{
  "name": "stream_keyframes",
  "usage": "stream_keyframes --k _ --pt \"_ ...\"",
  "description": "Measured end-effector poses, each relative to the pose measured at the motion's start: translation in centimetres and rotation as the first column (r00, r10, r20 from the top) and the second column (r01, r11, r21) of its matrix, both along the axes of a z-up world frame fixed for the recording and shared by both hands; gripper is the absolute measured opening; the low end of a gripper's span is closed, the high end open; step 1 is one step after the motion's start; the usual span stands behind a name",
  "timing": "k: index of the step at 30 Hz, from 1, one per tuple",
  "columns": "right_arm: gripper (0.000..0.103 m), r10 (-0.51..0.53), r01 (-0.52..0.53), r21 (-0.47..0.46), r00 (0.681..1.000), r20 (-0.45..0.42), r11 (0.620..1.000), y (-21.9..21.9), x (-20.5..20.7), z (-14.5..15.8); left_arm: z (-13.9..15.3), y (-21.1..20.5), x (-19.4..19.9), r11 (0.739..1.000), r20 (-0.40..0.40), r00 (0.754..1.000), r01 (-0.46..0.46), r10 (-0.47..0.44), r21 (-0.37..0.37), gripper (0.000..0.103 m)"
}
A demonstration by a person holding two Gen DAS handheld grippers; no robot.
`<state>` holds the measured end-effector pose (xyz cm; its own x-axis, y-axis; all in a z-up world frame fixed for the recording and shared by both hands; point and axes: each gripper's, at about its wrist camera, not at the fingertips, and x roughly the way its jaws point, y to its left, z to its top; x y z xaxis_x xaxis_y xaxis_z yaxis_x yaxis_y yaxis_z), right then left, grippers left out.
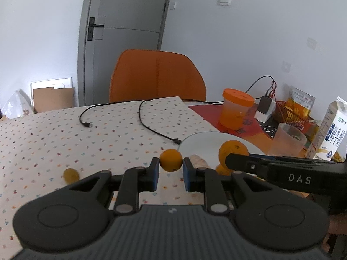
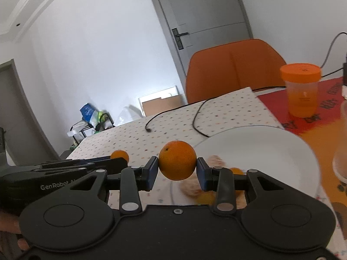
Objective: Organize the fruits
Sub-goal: 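Carry the large orange onto the plate with the right gripper while the left carries the small orange there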
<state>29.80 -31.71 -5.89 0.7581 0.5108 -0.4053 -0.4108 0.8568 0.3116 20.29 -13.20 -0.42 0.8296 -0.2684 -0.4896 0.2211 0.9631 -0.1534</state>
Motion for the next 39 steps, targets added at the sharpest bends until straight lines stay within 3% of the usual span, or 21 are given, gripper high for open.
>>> stream_keyframes --k 19,39 --pt "0.036 -0.115 0.115 0.002 0.993 0.001 0.993 -6.3 -0.7 -1.6 -0.3 -4.8 2.0 0.997 -0.006 0.998 0.062 -0.062 0.037 0.021" --pt "0.040 -0.155 0.156 0.006 0.987 -0.048 0.988 -7.6 0.8 -4.1 -2.5 -7.4 5.8 0.994 -0.072 0.992 0.106 -0.104 0.032 0.021"
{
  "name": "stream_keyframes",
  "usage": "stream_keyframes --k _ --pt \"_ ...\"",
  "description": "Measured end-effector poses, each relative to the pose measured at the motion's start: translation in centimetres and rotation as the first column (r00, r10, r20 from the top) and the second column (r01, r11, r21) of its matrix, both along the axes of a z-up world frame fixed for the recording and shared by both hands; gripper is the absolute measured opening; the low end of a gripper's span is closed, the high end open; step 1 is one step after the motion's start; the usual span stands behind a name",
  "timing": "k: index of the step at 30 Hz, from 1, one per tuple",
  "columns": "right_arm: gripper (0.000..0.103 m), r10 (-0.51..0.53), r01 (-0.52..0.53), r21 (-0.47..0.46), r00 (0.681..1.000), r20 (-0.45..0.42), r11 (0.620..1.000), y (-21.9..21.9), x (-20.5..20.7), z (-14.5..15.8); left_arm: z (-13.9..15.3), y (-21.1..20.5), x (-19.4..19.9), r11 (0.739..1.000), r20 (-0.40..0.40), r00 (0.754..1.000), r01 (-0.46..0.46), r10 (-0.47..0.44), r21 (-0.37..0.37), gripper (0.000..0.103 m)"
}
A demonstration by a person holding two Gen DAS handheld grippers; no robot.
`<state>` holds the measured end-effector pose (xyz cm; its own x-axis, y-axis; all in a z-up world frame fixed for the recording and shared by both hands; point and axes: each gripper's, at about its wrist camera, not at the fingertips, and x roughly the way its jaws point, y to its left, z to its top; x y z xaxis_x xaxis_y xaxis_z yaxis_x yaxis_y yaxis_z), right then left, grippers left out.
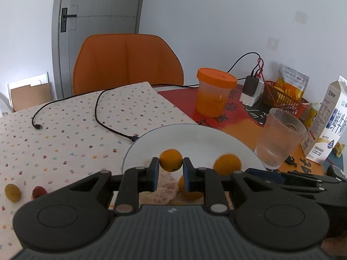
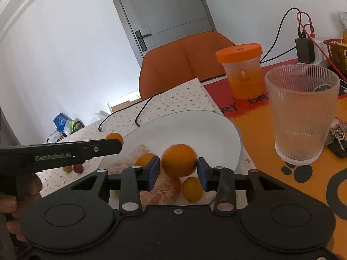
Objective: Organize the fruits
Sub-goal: 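Carry the large orange onto the plate with the right gripper while the left carries the small orange there, then open both grippers over the plate and return to the apricot and plum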
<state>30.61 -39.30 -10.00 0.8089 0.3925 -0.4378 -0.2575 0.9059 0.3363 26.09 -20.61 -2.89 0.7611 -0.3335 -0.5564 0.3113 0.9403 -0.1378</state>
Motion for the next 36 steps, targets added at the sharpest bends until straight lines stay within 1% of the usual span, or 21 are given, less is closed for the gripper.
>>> stream_keyframes --k 9,16,19,20,22,23,24,25,27,28,30,31,32,33,34,35,36 --pt "0.040 0.005 -0.005 0.005 1.000 0.009 1.000 -0.4 -0.6 0.1 0.2 -0.1 -0.2 1.000 0.006 1.000 -0.003 0.003 -0.002 0.023" --pt "0.040 0.012 -0.012 -0.003 1.000 0.013 1.000 0.1 -1.1 0.5 0.9 1.4 -1.1 1.000 0.011 0.999 -0.031 0.031 0.003 0.025" --pt "0.040 0.008 -0.008 -0.013 1.000 0.021 1.000 0.7 -1.2 0.7 1.0 2.5 -1.5 0.998 0.007 0.998 -0.057 0.057 0.002 0.026" --pt "0.040 0.003 -0.002 -0.021 1.000 0.022 1.000 0.9 -1.3 0.8 1.0 3.0 -1.7 0.998 0.004 0.998 -0.067 0.067 0.000 0.028" --pt "0.041 0.001 0.000 -0.036 1.000 0.025 0.999 1.3 -1.3 0.9 1.0 3.7 -1.9 0.996 -0.002 0.996 -0.087 0.087 0.000 0.035" --pt "0.042 0.003 -0.002 -0.040 1.000 0.026 0.999 1.5 -1.3 0.9 1.1 4.1 -2.0 0.995 -0.004 0.995 -0.098 0.098 0.000 0.041" --pt "0.045 0.006 -0.005 -0.044 1.000 0.025 0.999 1.7 -1.4 1.0 1.1 4.6 -2.2 0.994 -0.001 0.994 -0.108 0.108 -0.001 0.048" --pt "0.048 0.006 -0.005 -0.047 1.000 0.025 0.999 1.8 -1.4 1.1 1.2 5.0 -2.4 0.993 0.005 0.993 -0.118 0.118 -0.001 0.051" --pt "0.054 0.001 0.001 -0.061 0.999 0.033 0.998 2.3 -1.7 1.2 1.4 5.9 -2.9 0.990 0.020 0.990 -0.139 0.139 0.005 0.064" --pt "0.055 -0.001 0.004 -0.068 0.999 0.037 0.998 2.5 -1.7 1.3 1.4 6.3 -3.1 0.988 0.024 0.988 -0.152 0.152 0.008 0.068" --pt "0.055 0.002 0.001 -0.072 0.999 0.035 0.997 2.8 -1.8 1.4 1.6 7.2 -3.3 0.984 0.029 0.984 -0.177 0.177 0.012 0.079" --pt "0.056 0.004 -0.002 -0.072 0.999 0.033 0.997 3.0 -1.8 1.5 1.6 7.6 -3.5 0.982 0.033 0.982 -0.187 0.186 0.011 0.080" --pt "0.060 0.005 -0.002 -0.075 0.999 0.032 0.997 3.2 -1.8 1.5 1.7 8.1 -3.7 0.980 0.036 0.980 -0.196 0.196 0.008 0.082" --pt "0.068 0.003 0.000 -0.078 1.000 0.031 0.997 3.4 -1.8 1.6 1.7 8.5 -3.9 0.978 0.037 0.978 -0.207 0.206 0.005 0.085" --pt "0.073 -0.001 0.003 -0.080 1.000 0.030 0.997 3.6 -1.7 1.6 1.7 9.0 -4.0 0.976 0.030 0.975 -0.218 0.218 0.002 0.087" --pt "0.081 -0.004 0.007 -0.084 1.000 0.031 0.996 3.9 -1.8 1.7 1.7 9.5 -4.1 0.973 0.017 0.973 -0.229 0.229 -0.001 0.089" --pt "0.086 -0.004 0.007 -0.088 0.999 0.036 0.996 4.2 -1.9 1.8 1.7 9.8 -4.2 0.972 0.012 0.972 -0.233 0.233 -0.001 0.090"
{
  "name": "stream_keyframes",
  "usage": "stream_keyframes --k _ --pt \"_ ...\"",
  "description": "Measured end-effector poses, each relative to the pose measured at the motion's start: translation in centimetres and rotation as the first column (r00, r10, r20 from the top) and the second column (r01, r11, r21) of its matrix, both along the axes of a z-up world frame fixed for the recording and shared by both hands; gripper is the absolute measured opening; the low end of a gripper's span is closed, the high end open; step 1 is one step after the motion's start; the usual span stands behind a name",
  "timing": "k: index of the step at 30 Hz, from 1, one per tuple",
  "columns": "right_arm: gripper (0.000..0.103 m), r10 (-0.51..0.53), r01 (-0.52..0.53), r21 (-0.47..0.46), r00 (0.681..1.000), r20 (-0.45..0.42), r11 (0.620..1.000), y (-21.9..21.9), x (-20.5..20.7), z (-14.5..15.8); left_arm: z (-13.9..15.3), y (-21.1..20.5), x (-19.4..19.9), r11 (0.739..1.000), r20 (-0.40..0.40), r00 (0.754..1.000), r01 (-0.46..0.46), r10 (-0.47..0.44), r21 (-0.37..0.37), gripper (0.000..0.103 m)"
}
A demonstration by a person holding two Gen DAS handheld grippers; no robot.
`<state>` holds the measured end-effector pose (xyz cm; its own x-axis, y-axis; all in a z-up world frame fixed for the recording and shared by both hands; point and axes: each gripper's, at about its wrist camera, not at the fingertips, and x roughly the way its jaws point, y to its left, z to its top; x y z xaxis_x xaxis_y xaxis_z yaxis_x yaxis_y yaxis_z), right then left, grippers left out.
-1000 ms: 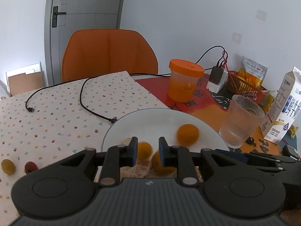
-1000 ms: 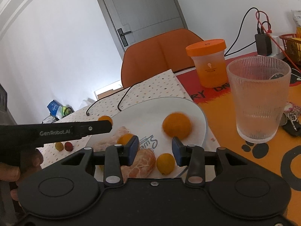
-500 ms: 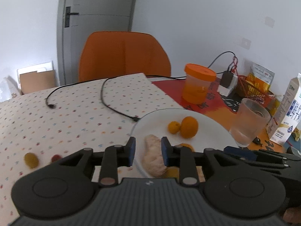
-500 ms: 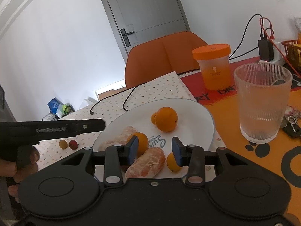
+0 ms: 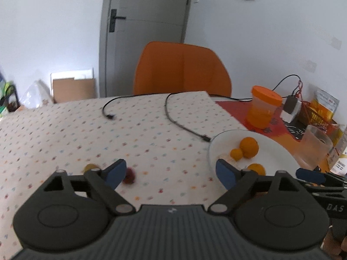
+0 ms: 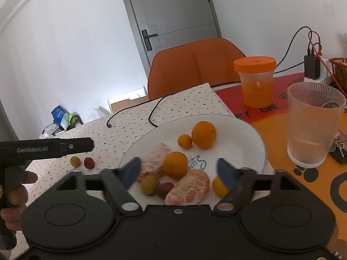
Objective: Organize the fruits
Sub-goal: 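Open both grippers over the plate and return to the apricot and plum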
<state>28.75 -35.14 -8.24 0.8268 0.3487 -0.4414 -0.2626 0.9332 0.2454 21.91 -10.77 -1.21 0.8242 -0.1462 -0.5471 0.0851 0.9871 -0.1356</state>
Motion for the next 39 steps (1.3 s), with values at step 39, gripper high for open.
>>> stream_keyframes --k 39 --pt "0.075 0.302 -0.301 -0.100 0.953 0.004 0.949 13.7 2.5 3.1 -0.5 10.5 -1.0 0.992 0.022 0.992 -0.123 0.123 -0.019 0.063"
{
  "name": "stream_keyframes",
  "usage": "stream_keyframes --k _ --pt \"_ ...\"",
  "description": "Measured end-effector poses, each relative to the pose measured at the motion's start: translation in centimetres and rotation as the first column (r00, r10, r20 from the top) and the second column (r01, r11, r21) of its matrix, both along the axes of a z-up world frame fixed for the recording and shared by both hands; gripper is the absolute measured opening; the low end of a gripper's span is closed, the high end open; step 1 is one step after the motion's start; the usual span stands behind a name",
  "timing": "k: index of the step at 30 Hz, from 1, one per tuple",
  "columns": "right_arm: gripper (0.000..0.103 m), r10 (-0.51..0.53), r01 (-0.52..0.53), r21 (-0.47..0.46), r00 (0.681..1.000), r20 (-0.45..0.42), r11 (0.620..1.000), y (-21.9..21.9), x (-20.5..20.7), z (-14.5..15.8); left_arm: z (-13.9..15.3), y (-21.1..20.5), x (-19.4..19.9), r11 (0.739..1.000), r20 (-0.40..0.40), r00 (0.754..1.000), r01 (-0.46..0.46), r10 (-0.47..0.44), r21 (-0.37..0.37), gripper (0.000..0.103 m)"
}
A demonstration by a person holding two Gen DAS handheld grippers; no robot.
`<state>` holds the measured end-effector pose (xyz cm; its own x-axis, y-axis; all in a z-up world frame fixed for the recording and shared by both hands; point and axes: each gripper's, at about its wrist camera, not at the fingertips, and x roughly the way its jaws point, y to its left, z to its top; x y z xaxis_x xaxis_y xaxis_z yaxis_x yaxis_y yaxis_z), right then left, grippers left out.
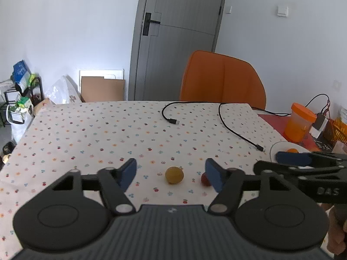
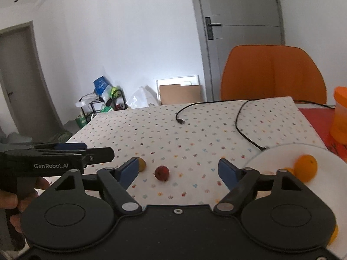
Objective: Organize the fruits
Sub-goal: 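Open both grippers over the plate and return to the apricot and plum, then grasp the dark plum with the right gripper while the left grasps the yellow apricot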
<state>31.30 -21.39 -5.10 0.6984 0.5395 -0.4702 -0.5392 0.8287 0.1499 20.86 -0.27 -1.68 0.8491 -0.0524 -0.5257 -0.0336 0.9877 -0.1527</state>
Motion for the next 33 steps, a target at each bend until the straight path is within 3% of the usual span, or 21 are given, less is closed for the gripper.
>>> stream_keyframes --k 3,9,23,27,33 --pt "0.061 0.024 -0.024 -0.010 1.000 -0.019 1.000 0.8 1.1 -0.3 -0.4 0.3 0.6 1.000 -0.012 1.000 0.004 -0.004 0.000 0.057" --pt "0.050 0.069 -0.070 -0.025 0.996 -0.059 0.997 1.9 2.8 -1.0 -1.3 0.6 2.2 1.000 -0.034 0.999 0.001 -0.001 -0.010 0.052" --pt "0.038 0.136 -0.143 -0.057 0.985 -0.102 0.988 3.5 4.9 -4.6 -4.2 0.0 4.9 0.998 -0.085 0.995 0.049 -0.053 -0.051 0.041" --pt "0.035 0.157 -0.165 -0.067 0.981 -0.115 0.984 3.9 4.9 -5.1 -5.2 0.0 5.8 0.996 -0.116 0.991 0.055 -0.063 -0.070 0.025" --pt "0.035 0.171 -0.179 -0.072 0.979 -0.108 0.981 4.3 4.9 -5.6 -5.2 0.2 5.5 0.996 -0.108 0.992 0.061 -0.068 -0.069 0.025"
